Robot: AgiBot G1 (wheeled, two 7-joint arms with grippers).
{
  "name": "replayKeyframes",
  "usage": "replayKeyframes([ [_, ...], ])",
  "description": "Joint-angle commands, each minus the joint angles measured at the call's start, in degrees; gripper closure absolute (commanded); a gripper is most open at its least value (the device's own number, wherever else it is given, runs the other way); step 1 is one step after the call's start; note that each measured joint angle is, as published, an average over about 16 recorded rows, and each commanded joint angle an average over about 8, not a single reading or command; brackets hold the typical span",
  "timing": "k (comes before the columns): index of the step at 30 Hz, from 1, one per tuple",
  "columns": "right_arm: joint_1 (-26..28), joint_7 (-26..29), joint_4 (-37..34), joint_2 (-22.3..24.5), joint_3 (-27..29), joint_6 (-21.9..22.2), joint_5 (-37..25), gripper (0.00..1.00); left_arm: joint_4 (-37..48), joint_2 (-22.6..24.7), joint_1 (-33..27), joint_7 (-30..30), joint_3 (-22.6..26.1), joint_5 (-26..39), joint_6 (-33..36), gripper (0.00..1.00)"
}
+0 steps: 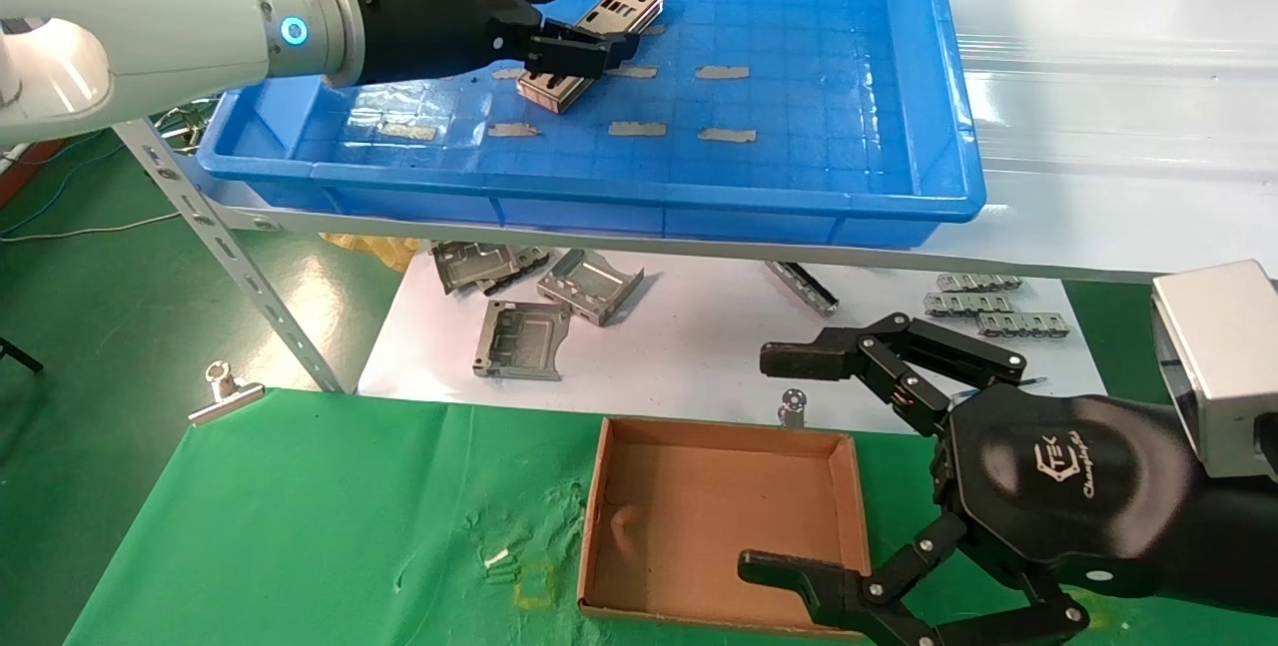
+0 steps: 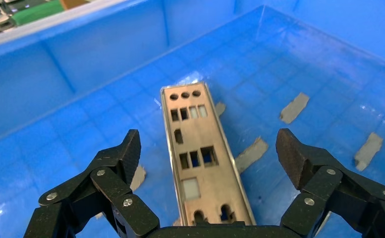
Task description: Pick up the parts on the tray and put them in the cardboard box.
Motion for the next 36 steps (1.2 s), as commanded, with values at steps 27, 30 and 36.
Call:
replayKeyframes([
  [27,0.0,0.0,0.0,0.0,-0.01,0.0,0.0,0.0,-2.69,0.12,1.28,-1.73,4.17,-1.58,-4.66,1.0],
  [30,0.0,0.0,0.0,0.0,-0.01,0.0,0.0,0.0,-2.86,0.12,1.22,-1.69,4.6,-1.88,-4.97,1.0],
  [36,0.0,0.0,0.0,0.0,-0.01,0.0,0.01,0.0,-3.05,0.09,1.11,-1.56,5.47,-2.5,-5.41,0.95],
])
